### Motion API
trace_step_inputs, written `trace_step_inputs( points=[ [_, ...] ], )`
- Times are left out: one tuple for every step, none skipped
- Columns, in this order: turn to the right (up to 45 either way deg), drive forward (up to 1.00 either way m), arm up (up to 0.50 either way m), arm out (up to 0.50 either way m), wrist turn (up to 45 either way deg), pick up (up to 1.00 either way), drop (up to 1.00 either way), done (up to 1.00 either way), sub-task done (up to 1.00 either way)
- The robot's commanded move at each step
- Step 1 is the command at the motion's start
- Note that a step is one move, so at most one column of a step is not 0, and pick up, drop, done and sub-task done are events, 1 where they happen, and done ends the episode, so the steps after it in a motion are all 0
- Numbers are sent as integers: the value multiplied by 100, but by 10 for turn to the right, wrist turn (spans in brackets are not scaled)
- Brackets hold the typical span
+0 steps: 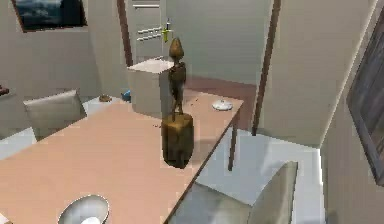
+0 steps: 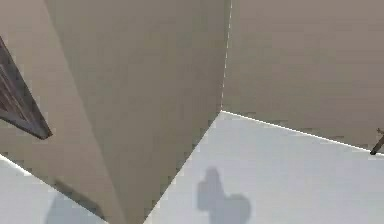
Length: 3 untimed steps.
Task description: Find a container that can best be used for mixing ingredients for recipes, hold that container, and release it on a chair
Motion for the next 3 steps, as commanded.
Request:
trace_step_inputs(
  points=[
    [-450,0,0,0,0,0,0,0,0],
    [-450,0,0,0,0,0,0,0,0],
    [-300,0,0,0,0,0,0,0,0]
  ],
)
